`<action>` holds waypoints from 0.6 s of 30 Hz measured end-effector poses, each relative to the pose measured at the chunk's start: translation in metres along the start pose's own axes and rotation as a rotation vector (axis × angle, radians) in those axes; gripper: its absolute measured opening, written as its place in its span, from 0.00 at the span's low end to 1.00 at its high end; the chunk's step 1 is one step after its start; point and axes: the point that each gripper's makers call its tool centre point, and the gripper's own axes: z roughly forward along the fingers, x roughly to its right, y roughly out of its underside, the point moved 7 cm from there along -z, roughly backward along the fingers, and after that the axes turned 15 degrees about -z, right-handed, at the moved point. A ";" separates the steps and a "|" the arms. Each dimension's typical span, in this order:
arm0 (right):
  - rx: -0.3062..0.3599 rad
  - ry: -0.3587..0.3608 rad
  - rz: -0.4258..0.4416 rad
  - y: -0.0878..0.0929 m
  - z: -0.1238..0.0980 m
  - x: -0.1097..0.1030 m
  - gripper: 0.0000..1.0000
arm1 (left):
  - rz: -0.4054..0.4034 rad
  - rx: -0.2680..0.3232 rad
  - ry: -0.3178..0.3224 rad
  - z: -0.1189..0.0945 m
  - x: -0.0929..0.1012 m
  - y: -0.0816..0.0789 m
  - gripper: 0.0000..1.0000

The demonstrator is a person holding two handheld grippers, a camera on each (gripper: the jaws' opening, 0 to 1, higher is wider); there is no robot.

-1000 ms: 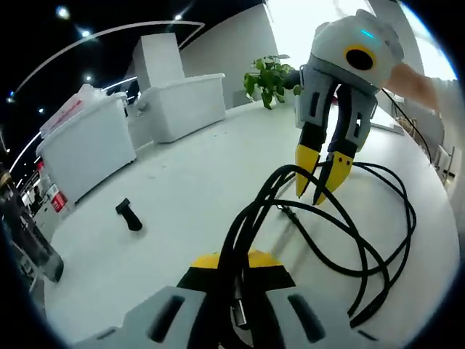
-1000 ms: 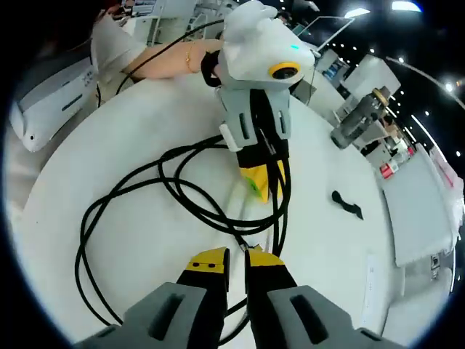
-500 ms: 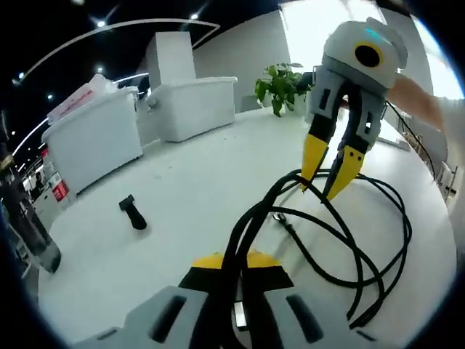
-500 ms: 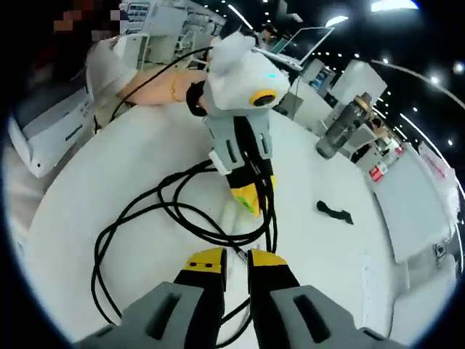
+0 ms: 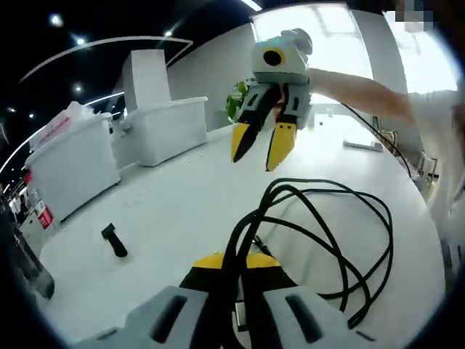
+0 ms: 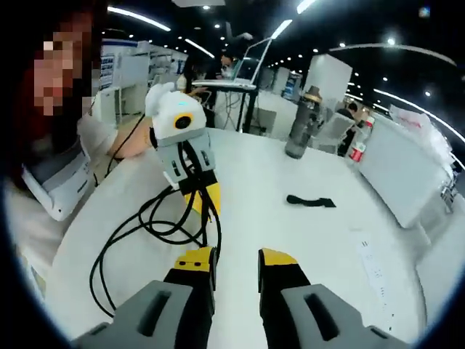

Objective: Coil the Type-C to USB data cable on the desktop and secure it with Velcro straps.

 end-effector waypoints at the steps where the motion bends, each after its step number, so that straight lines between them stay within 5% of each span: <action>1: -0.054 0.027 0.010 0.007 0.001 0.002 0.21 | 0.007 -0.009 0.009 0.003 0.003 0.000 0.07; 3: -0.127 -0.017 -0.011 0.018 0.011 -0.009 0.16 | 0.015 -0.023 0.016 0.006 0.007 0.002 0.07; 6: -0.163 -0.191 -0.070 0.027 0.030 -0.039 0.18 | 0.023 -0.038 0.024 0.008 0.010 0.003 0.07; 10: -0.164 -0.187 -0.057 0.032 0.039 -0.036 0.17 | 0.035 -0.055 0.038 0.010 0.015 0.006 0.07; 13: -0.084 -0.224 -0.026 0.022 0.042 -0.038 0.14 | 0.061 -0.031 0.114 0.009 0.022 0.005 0.07; 16: -0.023 -0.286 -0.128 0.011 0.042 -0.049 0.13 | 0.092 -0.026 0.164 0.005 0.026 0.006 0.07; 18: -0.007 -0.327 -0.065 0.008 0.041 -0.059 0.13 | 0.119 -0.037 0.195 0.006 0.031 0.009 0.07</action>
